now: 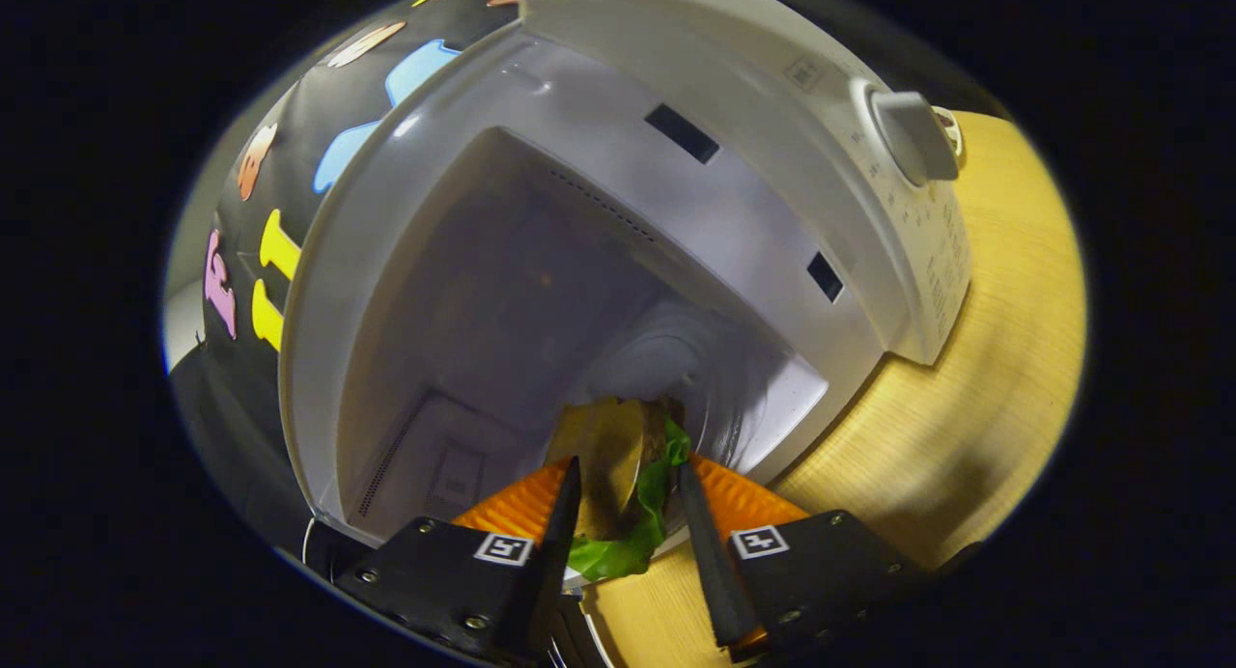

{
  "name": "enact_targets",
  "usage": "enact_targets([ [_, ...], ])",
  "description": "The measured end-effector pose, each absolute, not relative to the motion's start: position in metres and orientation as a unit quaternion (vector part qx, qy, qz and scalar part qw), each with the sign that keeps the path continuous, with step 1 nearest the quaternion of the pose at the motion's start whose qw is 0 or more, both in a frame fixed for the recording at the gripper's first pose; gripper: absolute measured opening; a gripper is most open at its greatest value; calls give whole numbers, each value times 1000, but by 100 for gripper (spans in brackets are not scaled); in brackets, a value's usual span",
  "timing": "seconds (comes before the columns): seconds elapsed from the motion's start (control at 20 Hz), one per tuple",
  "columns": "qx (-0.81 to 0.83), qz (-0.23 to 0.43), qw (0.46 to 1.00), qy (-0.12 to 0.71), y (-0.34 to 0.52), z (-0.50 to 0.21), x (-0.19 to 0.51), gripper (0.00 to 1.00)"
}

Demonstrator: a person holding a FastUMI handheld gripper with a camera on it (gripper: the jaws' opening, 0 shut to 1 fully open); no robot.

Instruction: Open the microwave, put the food inside, and close the microwave door.

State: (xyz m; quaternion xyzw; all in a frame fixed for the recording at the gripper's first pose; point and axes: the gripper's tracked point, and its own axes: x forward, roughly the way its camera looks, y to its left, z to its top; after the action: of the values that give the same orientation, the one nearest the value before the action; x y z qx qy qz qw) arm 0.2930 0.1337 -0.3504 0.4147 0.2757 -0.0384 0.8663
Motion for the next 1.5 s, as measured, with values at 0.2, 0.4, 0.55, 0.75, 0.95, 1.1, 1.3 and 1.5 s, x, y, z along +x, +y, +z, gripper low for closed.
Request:
enact_targets([
  [0.2,350,-45,891,287,113,-342,280,89],
  [0.4,312,-30,904,292,105,-321,259,91],
  [0.55,276,6,919,281,115,-291,229,96],
  [0.75,243,51,931,266,133,-249,186,97],
  [0.95,224,94,942,230,151,-200,144,97],
  [1.1,191,126,950,214,162,-173,115,97],
  [1.3,168,177,952,185,189,-129,75,97],
  [1.5,139,267,942,150,241,-88,25,97],
])
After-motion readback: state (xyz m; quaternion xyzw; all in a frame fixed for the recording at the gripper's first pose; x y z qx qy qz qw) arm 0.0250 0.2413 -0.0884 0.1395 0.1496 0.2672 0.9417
